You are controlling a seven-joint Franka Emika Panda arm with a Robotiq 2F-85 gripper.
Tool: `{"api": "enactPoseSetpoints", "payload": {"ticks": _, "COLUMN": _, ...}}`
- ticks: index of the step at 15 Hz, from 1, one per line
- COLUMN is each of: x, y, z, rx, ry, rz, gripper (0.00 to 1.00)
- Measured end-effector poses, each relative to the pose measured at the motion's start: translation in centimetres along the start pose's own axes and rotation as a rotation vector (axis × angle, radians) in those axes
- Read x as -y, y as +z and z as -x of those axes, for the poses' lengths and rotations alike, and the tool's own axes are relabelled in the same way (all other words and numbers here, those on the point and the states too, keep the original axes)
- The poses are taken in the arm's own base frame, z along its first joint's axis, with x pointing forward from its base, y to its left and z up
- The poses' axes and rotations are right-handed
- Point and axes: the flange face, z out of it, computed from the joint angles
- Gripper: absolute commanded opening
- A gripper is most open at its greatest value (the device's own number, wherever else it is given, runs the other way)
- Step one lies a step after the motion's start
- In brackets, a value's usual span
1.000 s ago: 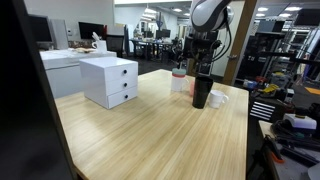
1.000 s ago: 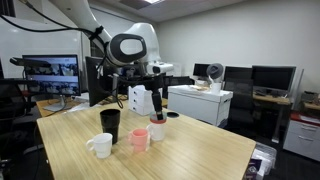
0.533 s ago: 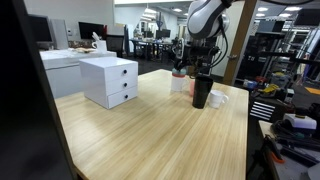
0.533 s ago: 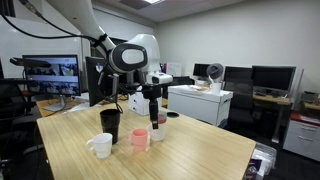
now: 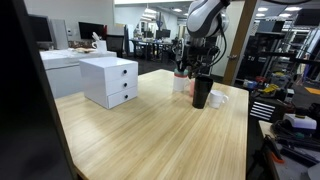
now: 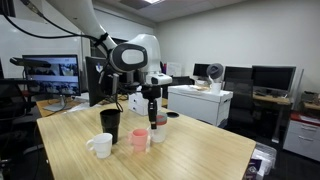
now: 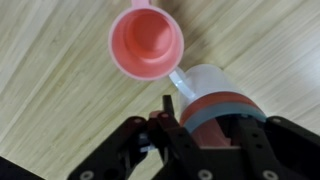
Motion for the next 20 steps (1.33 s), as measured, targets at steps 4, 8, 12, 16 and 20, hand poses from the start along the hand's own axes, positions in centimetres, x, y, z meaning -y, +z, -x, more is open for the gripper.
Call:
{"api": "enactPoseSetpoints", "payload": {"ticks": 4, "x": 0.0, "y": -0.1, "z": 1.0, "rx": 0.011, "ry": -0.013, "rz": -0.001, "gripper": 0.02}}
{"api": "enactPoseSetpoints", "payload": {"ticks": 8, "x": -0.2, "y": -0.5, "z": 3.0, "rx": 0.032, "ry": -0.03, "rz": -0.008, "gripper": 0.06}}
{"api": "enactPoseSetpoints", "payload": {"ticks": 12, "x": -0.5, "y": -1.0, "z": 5.1, "rx": 0.052, "ry": -0.045, "rz": -0.013, "gripper": 0.06}}
{"api": "enactPoseSetpoints", "payload": {"ticks": 16, "x": 0.1, "y": -2.8, "z": 6.5, "rx": 0.033, "ry": -0.085, "rz": -0.027, "gripper": 0.06}}
{"api": "enactPoseSetpoints", "payload": {"ticks": 20, "x": 1.3, "y": -6.8, "z": 7.0, "rx": -0.034, "ry": -0.137, "rz": -0.061, "gripper": 0.06}}
